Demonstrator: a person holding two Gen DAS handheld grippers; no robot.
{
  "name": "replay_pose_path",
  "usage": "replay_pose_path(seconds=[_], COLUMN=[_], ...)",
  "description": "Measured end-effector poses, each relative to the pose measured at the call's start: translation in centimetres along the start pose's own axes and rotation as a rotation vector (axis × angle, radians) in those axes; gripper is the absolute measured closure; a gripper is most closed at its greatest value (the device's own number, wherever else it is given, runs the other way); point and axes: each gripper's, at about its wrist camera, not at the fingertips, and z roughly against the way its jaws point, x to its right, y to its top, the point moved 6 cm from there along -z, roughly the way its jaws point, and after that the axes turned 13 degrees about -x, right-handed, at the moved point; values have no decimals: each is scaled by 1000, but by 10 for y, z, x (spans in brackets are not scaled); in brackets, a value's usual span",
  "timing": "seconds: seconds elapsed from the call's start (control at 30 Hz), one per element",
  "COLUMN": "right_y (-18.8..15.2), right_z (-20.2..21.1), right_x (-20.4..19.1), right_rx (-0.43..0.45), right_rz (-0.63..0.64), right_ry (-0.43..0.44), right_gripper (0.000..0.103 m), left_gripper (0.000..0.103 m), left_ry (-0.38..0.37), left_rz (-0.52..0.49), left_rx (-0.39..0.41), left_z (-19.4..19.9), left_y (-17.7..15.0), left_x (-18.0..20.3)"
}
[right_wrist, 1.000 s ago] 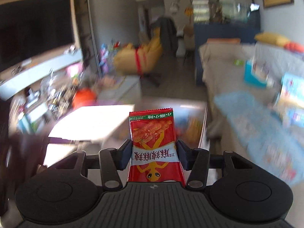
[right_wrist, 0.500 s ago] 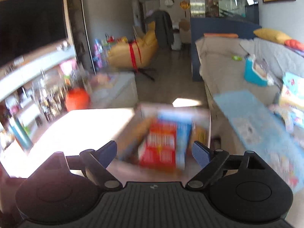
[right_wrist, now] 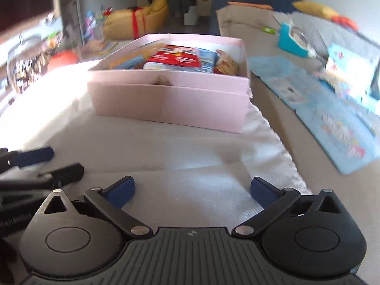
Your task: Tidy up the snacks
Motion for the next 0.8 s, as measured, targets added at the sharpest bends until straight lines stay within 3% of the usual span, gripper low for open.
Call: replay_pose_path(seconds=[0.3,0.8], right_y=[0,3], right_z=[5,3], right_x=[10,8], right_rx=[83,84], right_rz=[3,-6], right_ry=[9,-23], right_gripper=[0,0], left_gripper=[41,41], left_ry=[11,11], left_rz=[-7,-7], left_rx=[2,2], left_z=[-1,-2], left_y=[1,1], left_x=[2,2])
